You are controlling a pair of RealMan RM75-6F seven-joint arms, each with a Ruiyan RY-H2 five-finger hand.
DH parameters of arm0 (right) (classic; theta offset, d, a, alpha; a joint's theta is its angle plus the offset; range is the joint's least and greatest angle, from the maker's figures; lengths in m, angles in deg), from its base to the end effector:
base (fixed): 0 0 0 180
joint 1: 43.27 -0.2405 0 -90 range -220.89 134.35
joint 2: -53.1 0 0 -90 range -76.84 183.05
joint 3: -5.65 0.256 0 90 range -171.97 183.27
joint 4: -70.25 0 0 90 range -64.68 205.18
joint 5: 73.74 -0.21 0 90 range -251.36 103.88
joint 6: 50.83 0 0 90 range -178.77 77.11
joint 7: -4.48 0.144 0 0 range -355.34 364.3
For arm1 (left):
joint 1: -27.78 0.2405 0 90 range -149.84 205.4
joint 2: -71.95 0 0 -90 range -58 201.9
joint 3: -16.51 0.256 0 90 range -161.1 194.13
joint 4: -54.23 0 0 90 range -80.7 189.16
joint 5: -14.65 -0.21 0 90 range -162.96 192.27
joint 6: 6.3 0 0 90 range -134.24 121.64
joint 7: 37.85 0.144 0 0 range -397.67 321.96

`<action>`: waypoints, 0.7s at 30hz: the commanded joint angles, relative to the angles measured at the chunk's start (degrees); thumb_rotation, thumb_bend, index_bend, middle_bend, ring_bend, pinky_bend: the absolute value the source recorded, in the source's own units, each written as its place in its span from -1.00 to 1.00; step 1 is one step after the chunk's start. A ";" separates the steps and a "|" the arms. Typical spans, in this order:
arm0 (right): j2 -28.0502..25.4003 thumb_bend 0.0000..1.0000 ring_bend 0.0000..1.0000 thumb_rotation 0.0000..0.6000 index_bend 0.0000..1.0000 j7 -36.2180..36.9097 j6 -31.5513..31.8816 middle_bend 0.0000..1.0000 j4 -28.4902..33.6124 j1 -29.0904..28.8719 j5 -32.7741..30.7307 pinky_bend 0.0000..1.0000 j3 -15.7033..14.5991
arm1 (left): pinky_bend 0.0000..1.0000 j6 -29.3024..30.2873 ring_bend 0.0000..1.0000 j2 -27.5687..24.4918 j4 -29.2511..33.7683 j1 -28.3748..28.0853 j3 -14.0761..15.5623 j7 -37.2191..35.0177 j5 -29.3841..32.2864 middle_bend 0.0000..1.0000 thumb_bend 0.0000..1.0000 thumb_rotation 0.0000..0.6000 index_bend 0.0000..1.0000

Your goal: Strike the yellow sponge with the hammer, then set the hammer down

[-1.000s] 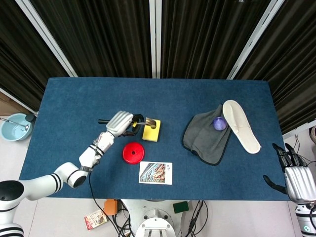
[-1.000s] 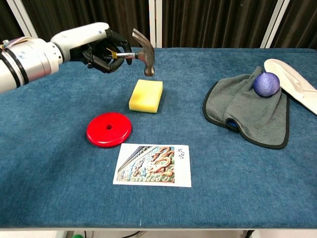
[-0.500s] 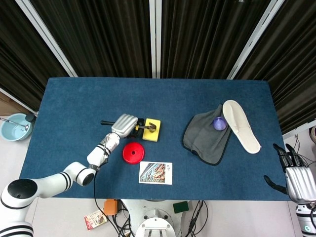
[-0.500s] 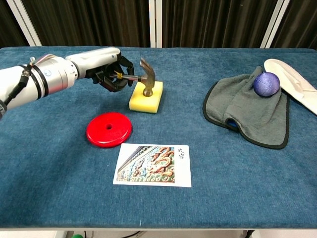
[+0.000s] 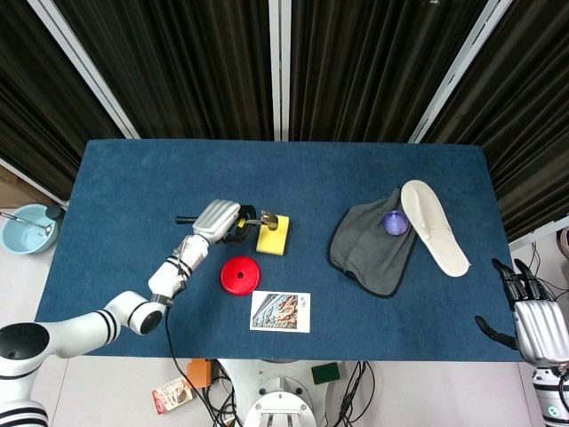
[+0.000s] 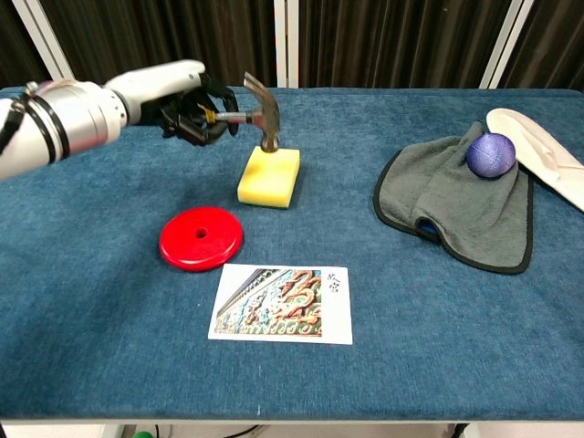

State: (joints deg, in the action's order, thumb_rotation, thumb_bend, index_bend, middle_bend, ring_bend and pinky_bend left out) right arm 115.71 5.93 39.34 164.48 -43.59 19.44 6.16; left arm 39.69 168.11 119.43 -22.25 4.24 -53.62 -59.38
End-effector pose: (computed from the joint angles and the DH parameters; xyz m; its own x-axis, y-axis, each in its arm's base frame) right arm -0.3010 -0.1473 0.1636 0.3697 0.0125 0.9291 -0.9271 -0.0616 0.3697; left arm -0.1279 0.3932 -0.0445 0.1567 0.4075 0.8997 0.9298 -0.3679 0.0047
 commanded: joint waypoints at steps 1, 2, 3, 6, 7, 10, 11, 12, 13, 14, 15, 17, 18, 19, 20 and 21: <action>0.00 -0.62 -0.95 1.00 -0.93 -0.05 -0.31 -0.72 0.00 -0.12 -0.16 -0.55 0.00 | 1.00 -3.12 0.89 2.55 -3.14 -1.15 0.82 0.59 1.38 0.82 0.91 1.00 0.88; 0.02 -0.62 -0.95 1.00 -0.93 -0.07 -0.38 -0.72 0.01 -0.14 -0.18 -0.55 -0.01 | 1.00 -3.71 0.89 3.17 -4.04 -1.39 0.92 0.95 1.66 0.82 0.91 1.00 0.88; 0.02 -0.62 -0.95 1.00 -0.93 -0.10 -0.41 -0.72 0.03 -0.15 -0.18 -0.55 -0.02 | 1.00 -4.14 0.89 3.69 -4.77 -1.58 0.94 1.24 1.91 0.82 0.91 1.00 0.88; -0.03 -0.62 -0.95 1.00 -0.93 -0.19 -0.10 -0.72 0.04 0.05 -0.22 -0.55 -0.03 | 1.00 -3.41 0.89 4.25 -5.26 -1.38 0.18 0.49 2.28 0.81 0.91 1.00 0.88; -0.09 -0.62 -0.95 1.00 -0.93 -0.16 0.04 -0.72 0.02 0.13 -0.26 -0.55 -0.01 | 1.00 -2.91 0.89 3.92 -4.82 -1.18 -0.07 -0.03 2.15 0.81 0.91 1.00 0.88; -0.22 -0.62 -0.95 1.00 -0.93 -0.03 0.53 -0.72 0.00 0.31 -0.28 -0.55 0.14 | 1.00 -0.68 0.89 1.96 -2.67 -0.38 -0.60 -1.25 1.01 0.82 0.92 1.00 0.88; -0.23 -0.62 -0.95 1.00 -0.93 0.04 0.62 -0.72 -0.02 0.31 -0.22 -0.55 0.17 | 1.00 0.16 0.89 1.24 -1.84 -0.07 -0.75 -1.58 0.61 0.82 0.92 1.00 0.88; -0.23 -0.62 -0.95 1.00 -0.93 0.10 0.64 -0.72 -0.03 0.29 -0.17 -0.55 0.19 | 1.00 0.86 0.89 0.56 -1.05 0.25 -0.84 -1.91 0.28 0.82 0.92 1.00 0.88; -0.21 -0.62 -0.95 1.00 -0.93 0.13 0.59 -0.72 -0.05 0.22 -0.11 -0.55 0.22 | 1.00 1.71 0.89 -0.29 -0.13 0.67 -0.92 -2.26 -0.09 0.82 0.92 1.00 0.88; -0.18 -0.62 -0.95 1.00 -0.93 0.15 0.54 -0.72 -0.07 0.15 -0.02 -0.55 0.23 | 1.00 2.28 0.89 -0.83 0.36 1.00 -0.91 -2.40 -0.31 0.82 0.92 1.00 0.88; -0.14 -0.62 -0.95 1.00 -0.93 0.18 0.47 -0.72 -0.12 0.08 0.04 -0.55 0.23 | 1.00 2.70 0.89 -1.26 0.63 1.30 -0.85 -2.41 -0.42 0.82 0.92 1.00 0.88; -0.05 -0.62 -0.95 1.00 -0.93 0.21 0.18 -0.72 -0.21 -0.07 0.05 -0.55 0.21 | 1.00 3.04 0.89 -1.68 0.49 1.96 -0.72 -2.33 0.05 0.81 0.92 1.00 0.88; -0.01 -0.62 -0.95 1.00 -0.93 0.23 0.05 -0.72 -0.23 -0.14 0.04 -0.55 0.21 | 1.00 2.89 0.89 -1.59 0.00 2.19 -0.66 -2.19 0.56 0.81 0.92 1.00 0.88; 0.05 -0.62 -0.95 1.00 -0.93 0.27 -0.10 -0.72 -0.26 -0.23 0.03 -0.55 0.21 | 1.00 2.50 0.88 -1.23 -0.97 2.48 -0.61 -1.95 1.46 0.81 0.92 1.00 0.88; 0.10 -0.62 -0.95 1.00 -0.93 0.28 -0.19 -0.72 -0.29 -0.29 0.04 -0.55 0.21 | 1.00 2.33 0.88 -0.70 -1.98 2.72 -0.67 -1.71 2.25 0.80 0.92 1.00 0.87; 0.15 -0.62 -0.95 1.00 -0.93 0.30 -0.25 -0.72 -0.32 -0.34 0.06 -0.55 0.21 | 1.00 2.00 0.86 -0.08 -3.17 2.89 -0.65 -1.37 3.04 0.79 0.92 1.00 0.86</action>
State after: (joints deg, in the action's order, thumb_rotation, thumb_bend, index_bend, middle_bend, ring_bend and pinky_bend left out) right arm 115.88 6.23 39.07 164.16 -43.95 19.51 6.37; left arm 42.22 167.10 118.10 -19.88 3.57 -55.51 -57.78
